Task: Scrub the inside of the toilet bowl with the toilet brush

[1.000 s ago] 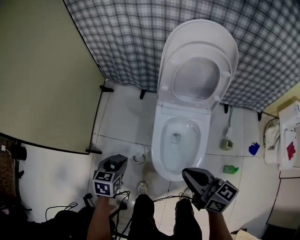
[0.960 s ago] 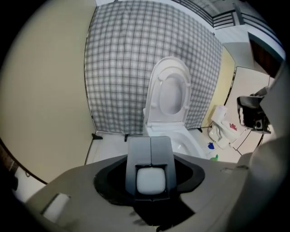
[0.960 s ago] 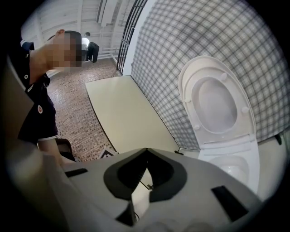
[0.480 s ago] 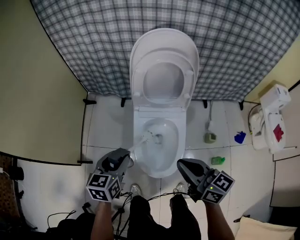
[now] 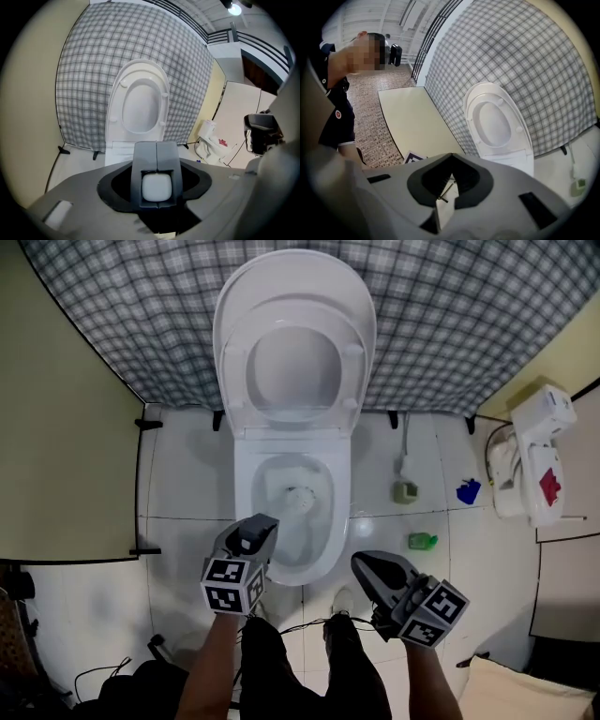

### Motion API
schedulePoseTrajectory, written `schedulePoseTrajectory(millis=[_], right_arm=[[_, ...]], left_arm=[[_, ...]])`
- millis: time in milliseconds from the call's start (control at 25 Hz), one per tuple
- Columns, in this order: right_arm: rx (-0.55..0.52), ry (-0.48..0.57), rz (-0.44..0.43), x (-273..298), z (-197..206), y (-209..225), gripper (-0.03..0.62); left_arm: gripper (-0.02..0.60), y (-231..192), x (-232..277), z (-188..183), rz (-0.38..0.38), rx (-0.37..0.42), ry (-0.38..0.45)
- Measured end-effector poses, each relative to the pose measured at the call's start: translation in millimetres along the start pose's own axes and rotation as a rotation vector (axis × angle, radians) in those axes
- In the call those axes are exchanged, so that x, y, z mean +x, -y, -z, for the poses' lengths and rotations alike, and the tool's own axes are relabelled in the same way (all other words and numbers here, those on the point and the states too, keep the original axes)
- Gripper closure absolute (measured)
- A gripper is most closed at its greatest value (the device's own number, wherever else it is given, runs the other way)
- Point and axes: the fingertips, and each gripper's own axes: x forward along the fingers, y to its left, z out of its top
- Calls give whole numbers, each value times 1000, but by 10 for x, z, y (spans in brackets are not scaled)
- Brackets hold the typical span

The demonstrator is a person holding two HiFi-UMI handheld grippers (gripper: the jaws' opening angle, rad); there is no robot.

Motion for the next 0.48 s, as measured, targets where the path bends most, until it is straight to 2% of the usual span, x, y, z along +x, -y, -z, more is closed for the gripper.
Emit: schedulePoseTrajectory(millis=[240, 480], right_arm=[[6, -26, 22, 48, 216, 266, 594], [-21, -44, 27, 98, 229, 461, 594]], left_arm=[[357, 29, 690, 369, 23, -25, -25], [361, 130, 1249, 474, 59, -31, -17]])
